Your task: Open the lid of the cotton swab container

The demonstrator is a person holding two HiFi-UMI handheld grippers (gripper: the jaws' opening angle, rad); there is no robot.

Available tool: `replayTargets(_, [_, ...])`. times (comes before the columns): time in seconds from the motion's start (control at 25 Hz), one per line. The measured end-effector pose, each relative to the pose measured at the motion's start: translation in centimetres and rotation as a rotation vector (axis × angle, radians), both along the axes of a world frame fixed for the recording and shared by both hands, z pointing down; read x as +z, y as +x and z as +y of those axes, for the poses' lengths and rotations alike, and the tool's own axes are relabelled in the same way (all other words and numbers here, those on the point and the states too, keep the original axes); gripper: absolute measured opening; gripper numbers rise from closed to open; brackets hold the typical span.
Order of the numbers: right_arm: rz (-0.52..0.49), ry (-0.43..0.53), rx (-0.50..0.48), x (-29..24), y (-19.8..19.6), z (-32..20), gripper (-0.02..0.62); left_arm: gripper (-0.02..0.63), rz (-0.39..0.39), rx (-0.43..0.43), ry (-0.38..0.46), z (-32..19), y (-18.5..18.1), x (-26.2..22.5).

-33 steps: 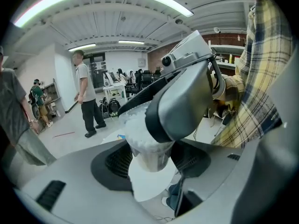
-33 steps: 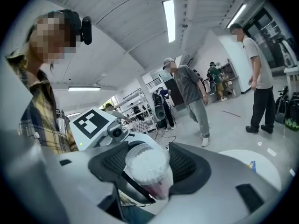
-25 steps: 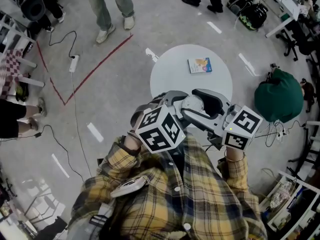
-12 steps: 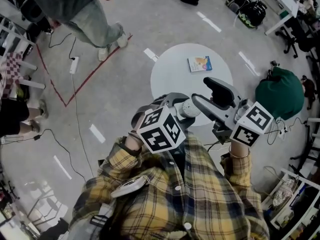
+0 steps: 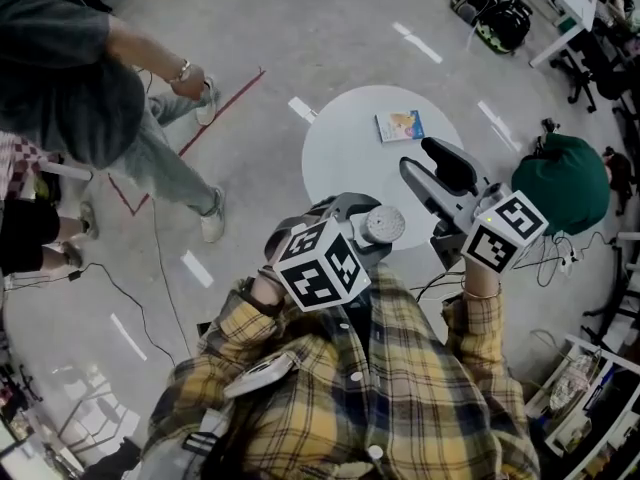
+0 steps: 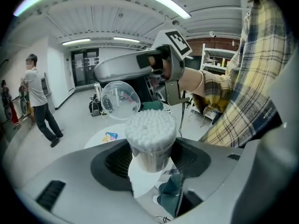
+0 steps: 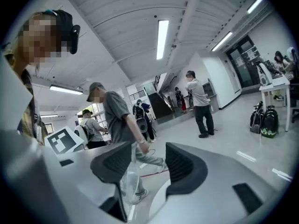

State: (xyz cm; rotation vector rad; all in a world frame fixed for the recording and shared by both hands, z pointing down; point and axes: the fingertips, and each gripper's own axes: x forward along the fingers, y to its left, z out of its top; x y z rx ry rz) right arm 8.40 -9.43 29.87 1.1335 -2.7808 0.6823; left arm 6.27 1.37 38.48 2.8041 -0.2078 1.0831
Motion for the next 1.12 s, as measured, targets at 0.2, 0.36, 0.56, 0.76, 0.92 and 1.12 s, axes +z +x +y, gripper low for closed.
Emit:
replayTargets(0.2, [0.036,-0.022,0.047,1.8,1.1,-0.3,0.213,0.265,0.016,0.017,-0.010,0.8,0.4,-0.3])
replayTargets(0.36, [0.045,-0.054,0.068,3.5,1.6,-0.7,0.210,0.265,0.028,0.023,-0.022,0.9,0.7,-0.4])
replayTargets(0.56, [0.049,-0.076,0.079,4.9,1.9,-0.9,0.210,0.265,0.027,0.023,-0.021,0.6,0.9,-0.3])
replayTargets(0.76, [0.048,-0.068,0.079,4.9,2.0,-1.2,0.212,0.265,0.020,0.025,-0.023,0.4,0.9,-0.2])
replayTargets(0.92, [0.049,-0.049,0.076,4.4,1.9,-1.2,0.212,0.265,0.016,0.024,-0.025,0.1,0.8,-0.1])
replayTargets(1.12, [0.043,0.001,0.086,2.9,1.7,-1.3,0.210,0.265,0.015,0.014,-0.025,-0.2,0.2,0.1])
